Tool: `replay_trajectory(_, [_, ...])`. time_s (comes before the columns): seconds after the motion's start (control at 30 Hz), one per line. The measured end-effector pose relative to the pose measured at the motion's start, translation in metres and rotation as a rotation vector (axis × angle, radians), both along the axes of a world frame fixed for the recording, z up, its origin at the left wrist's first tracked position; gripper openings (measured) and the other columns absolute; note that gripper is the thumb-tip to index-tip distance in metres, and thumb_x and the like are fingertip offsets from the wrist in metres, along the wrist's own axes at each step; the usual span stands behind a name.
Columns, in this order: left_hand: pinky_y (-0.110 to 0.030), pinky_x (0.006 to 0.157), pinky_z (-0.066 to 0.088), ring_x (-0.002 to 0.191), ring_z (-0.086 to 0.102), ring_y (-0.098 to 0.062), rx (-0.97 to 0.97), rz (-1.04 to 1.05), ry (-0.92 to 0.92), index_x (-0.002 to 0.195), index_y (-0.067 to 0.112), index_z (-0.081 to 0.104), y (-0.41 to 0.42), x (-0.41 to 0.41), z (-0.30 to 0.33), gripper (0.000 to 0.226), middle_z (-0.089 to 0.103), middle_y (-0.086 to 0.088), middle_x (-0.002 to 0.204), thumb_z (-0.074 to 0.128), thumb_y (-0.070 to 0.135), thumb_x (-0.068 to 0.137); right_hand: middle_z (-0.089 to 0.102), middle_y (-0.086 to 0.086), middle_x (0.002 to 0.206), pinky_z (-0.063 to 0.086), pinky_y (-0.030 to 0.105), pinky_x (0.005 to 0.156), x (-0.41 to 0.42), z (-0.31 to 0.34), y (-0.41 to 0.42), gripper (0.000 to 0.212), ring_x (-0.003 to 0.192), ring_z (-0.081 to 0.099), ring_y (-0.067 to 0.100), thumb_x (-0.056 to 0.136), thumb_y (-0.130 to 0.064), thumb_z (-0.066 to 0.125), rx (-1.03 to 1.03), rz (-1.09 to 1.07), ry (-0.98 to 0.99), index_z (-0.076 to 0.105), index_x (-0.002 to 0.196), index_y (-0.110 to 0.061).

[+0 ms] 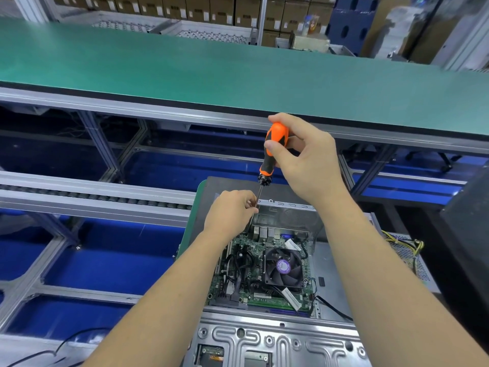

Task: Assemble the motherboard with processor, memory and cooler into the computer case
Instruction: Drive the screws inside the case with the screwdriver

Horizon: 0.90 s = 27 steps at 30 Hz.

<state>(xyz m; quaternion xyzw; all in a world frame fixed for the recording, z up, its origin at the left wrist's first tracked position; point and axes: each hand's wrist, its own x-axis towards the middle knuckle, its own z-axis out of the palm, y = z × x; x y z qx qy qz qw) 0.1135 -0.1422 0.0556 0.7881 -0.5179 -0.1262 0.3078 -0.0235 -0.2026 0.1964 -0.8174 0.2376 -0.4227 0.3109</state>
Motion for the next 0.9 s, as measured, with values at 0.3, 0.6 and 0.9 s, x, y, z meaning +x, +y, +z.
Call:
replay_trajectory(0.3, [-0.038, 0.084, 0.056, 0.089, 0.063, -0.015, 0.008, 0.002, -0.013, 0.092, 0.026, 0.067, 0.0006, -0.0002, 0.0014, 0.007, 0.072, 0.009, 0.086, 0.072, 0.03, 0.089, 0.066, -0.001, 0.108, 0.059, 0.044, 0.087, 0.0011, 0.0014, 0.0007, 0.037, 0.095, 0.068, 0.028, 0.093, -0.016, 0.07, 0.003, -0.004, 0.022, 0.064, 0.13, -0.016])
replay_trajectory(0.6, [-0.038, 0.086, 0.054, 0.092, 0.064, -0.016, 0.006, -0.01, -0.027, 0.091, 0.026, 0.067, 0.0009, -0.0002, -0.0008, 0.006, 0.073, 0.008, 0.087, 0.072, 0.029, 0.088, 0.068, -0.001, 0.103, 0.059, 0.044, 0.083, 0.0011, 0.0007, 0.0027, 0.034, 0.087, 0.07, 0.026, 0.091, -0.018, 0.073, -0.001, -0.022, 0.022, 0.066, 0.124, -0.017])
replay_trajectory(0.9, [-0.033, 0.091, 0.047, 0.093, 0.061, -0.016, 0.002, -0.003, -0.02, 0.092, 0.029, 0.066, 0.0006, 0.0014, -0.0031, 0.005, 0.072, 0.011, 0.088, 0.07, 0.029, 0.09, 0.065, -0.004, 0.096, 0.06, 0.041, 0.081, -0.0005, 0.0052, 0.0033, 0.037, 0.086, 0.069, 0.025, 0.085, -0.029, 0.081, -0.028, -0.056, 0.065, 0.063, 0.117, -0.02])
